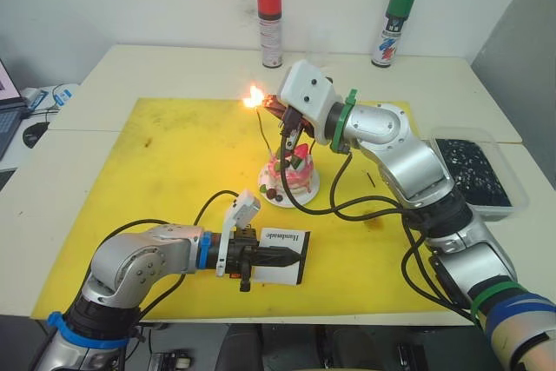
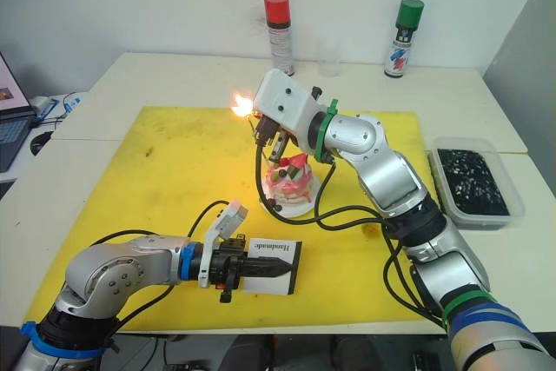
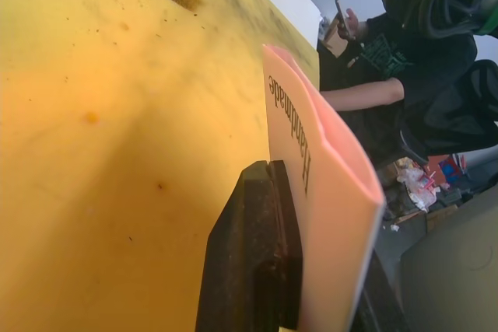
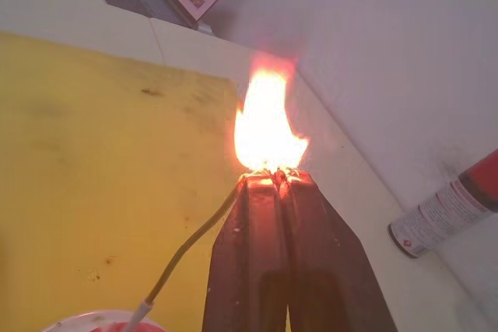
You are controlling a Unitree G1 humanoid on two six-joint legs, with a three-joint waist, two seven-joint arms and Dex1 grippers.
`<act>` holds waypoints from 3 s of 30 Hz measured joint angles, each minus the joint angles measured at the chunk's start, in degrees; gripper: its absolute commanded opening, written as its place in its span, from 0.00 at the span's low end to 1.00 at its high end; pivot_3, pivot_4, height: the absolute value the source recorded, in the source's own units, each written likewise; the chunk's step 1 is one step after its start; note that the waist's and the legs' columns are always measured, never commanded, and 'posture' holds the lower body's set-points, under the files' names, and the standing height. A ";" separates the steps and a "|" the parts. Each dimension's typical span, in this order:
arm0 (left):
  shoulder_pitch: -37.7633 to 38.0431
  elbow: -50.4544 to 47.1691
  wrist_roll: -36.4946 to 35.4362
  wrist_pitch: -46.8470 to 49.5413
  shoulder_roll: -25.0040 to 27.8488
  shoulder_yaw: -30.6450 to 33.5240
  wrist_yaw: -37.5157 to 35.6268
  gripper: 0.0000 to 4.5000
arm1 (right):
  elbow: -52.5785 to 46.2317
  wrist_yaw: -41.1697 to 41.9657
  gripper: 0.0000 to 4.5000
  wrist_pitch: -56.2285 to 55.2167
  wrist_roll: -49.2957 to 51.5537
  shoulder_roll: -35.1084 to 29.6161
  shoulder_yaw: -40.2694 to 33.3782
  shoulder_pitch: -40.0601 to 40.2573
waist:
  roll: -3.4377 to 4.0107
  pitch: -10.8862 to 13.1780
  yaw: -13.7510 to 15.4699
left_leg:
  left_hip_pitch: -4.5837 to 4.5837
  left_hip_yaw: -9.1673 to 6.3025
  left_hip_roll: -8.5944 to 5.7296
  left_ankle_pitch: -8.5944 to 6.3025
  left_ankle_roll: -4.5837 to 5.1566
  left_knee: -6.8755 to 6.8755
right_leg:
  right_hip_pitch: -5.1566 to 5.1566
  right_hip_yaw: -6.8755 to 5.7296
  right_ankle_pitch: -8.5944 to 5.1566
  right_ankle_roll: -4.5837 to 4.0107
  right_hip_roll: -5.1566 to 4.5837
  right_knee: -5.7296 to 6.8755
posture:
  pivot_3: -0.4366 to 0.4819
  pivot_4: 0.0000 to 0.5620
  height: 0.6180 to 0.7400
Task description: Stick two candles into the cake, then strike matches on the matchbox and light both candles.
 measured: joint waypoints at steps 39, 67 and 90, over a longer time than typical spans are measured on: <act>-0.73 0.84 1.33 -2.31 -0.07 -1.16 -0.36 0.00 | 1.34 3.63 0.01 -1.16 -3.76 1.64 -1.12 0.52 | 0.01 0.01 -0.02 | 0.01 0.00 0.00 0.00 0.00 -0.05 | -0.01 0.00 0.00 -0.03 0.00 -0.01 | 0.48 0.27 1.00; -1.01 1.40 1.36 -2.49 -0.07 -1.34 -0.58 0.00 | 1.34 3.83 0.01 -1.12 -4.39 1.85 -1.12 0.67 | 0.01 0.01 -0.02 | 0.01 0.01 0.00 0.00 0.00 -0.10 | -0.02 0.00 0.00 -0.04 0.00 -0.07 | 0.48 0.27 1.00; -1.00 1.58 1.45 -2.50 -1.43 -2.34 -1.12 0.00 | -11.58 -0.23 0.01 11.72 -3.70 -12.84 -22.49 11.60 | 0.01 0.01 0.34 | -0.08 0.04 -0.02 -0.01 0.00 -0.29 | 0.07 -0.03 0.02 -0.01 -0.07 -0.58 | 0.48 0.27 1.00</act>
